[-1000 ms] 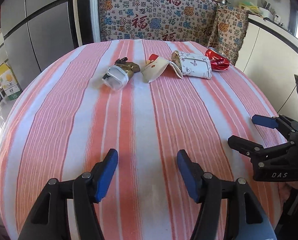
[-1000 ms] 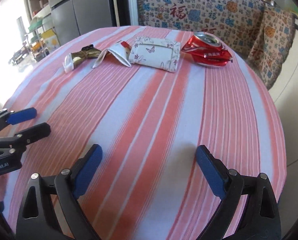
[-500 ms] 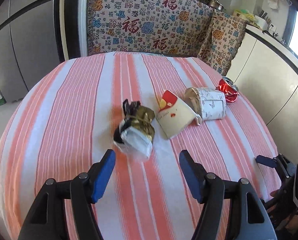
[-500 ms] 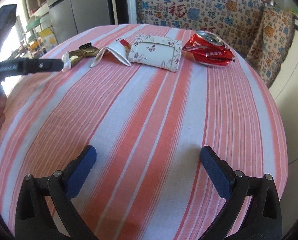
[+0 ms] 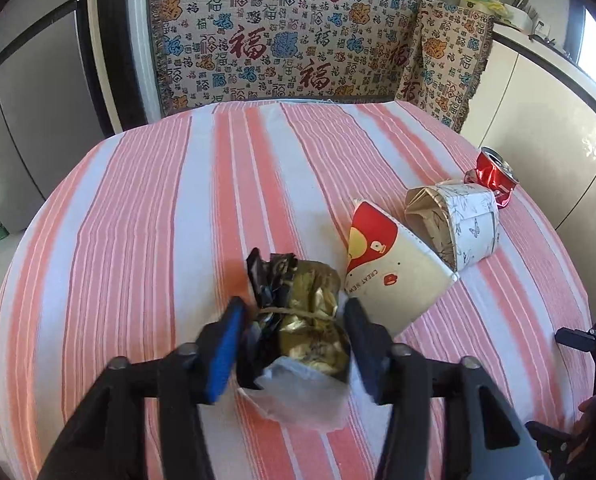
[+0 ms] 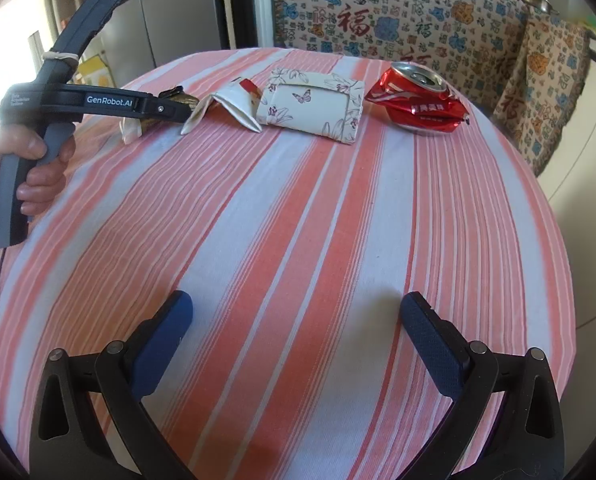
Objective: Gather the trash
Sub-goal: 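Grasp the gold foil wrapper with the left gripper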
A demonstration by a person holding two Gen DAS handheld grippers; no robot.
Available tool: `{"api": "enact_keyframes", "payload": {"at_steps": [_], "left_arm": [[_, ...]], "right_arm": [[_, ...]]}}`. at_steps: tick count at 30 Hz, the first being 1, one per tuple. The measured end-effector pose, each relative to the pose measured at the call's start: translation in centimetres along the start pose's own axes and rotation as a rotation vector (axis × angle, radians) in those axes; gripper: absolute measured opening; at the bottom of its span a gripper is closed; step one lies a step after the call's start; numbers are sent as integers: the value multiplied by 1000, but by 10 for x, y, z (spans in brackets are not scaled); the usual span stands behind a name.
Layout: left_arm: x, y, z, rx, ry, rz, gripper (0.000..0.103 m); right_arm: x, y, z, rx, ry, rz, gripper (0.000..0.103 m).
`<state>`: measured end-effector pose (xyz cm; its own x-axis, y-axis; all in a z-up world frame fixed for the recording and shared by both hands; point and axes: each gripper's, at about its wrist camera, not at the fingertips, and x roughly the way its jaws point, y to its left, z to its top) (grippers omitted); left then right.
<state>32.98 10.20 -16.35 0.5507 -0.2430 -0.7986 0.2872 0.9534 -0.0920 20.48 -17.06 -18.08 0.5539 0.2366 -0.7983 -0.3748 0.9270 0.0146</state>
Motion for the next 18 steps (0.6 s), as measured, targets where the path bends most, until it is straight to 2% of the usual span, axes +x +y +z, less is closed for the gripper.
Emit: {"api": "enact_keyframes", "payload": {"at_steps": [5, 8, 12, 18], "left_arm": [[-26, 3, -25, -82, -30, 27, 46], [-46, -4, -46, -100, -30, 69, 46], [-65, -17, -72, -111, -34, 83, 46], [-63, -30, -88, -92, -22, 102, 54]], "right_arm": [[0, -1, 0, -1, 0, 1, 103], [0, -1, 0, -1, 0, 1, 102], [0, -1, 0, -2, 0, 1, 102], [-1, -2, -1, -2, 0, 3, 103]]}}
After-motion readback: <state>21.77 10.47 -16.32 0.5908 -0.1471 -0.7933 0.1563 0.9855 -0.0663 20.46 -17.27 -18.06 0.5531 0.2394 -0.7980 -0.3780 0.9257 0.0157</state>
